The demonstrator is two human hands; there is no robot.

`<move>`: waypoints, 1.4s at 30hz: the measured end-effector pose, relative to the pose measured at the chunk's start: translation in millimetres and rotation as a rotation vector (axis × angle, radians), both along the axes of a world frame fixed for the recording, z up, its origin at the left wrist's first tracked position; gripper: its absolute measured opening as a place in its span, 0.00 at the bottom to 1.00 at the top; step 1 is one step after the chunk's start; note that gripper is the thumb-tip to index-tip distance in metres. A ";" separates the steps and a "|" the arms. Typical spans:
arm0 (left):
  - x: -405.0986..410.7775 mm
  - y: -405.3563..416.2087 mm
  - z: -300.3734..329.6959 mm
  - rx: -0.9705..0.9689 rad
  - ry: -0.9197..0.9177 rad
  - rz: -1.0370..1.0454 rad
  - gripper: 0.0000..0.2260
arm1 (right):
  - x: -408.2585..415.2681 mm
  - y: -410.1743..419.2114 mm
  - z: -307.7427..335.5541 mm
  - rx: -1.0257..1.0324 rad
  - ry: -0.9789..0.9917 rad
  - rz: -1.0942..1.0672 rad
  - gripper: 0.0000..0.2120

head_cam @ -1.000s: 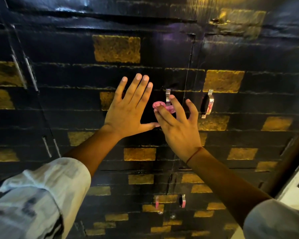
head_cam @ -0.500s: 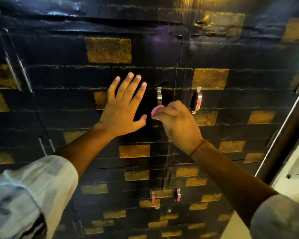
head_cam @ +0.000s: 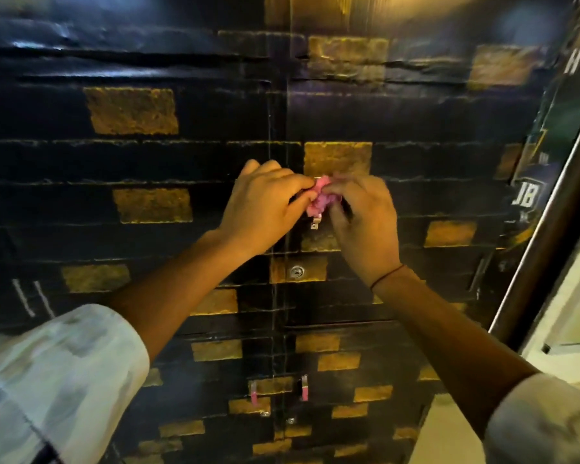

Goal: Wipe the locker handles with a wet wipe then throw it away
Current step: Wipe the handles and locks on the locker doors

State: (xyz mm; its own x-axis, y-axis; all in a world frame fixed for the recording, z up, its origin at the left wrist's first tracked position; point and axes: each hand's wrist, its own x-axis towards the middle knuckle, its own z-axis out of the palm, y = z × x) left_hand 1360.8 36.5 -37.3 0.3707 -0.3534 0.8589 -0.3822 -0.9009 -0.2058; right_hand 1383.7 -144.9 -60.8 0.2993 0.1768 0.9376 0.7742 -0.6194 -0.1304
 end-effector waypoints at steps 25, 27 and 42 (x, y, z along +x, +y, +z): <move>22.3 23.9 -16.4 0.503 0.008 0.551 0.58 | 24.4 28.6 11.9 0.631 0.600 0.283 0.08; 23.5 24.3 -17.5 0.504 0.000 0.550 0.58 | 23.6 27.7 7.2 0.591 0.589 0.268 0.09; 20.6 24.8 -18.9 0.508 -0.020 0.538 0.56 | 16.1 19.6 -37.6 0.274 0.315 0.252 0.06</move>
State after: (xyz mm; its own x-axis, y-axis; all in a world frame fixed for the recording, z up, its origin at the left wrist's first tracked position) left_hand 1381.5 61.4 -56.2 0.5910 -0.4829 0.6461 0.0935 -0.7546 -0.6495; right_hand 1399.7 -125.3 -98.4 0.5557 0.0396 0.8305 0.7924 -0.3277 -0.5145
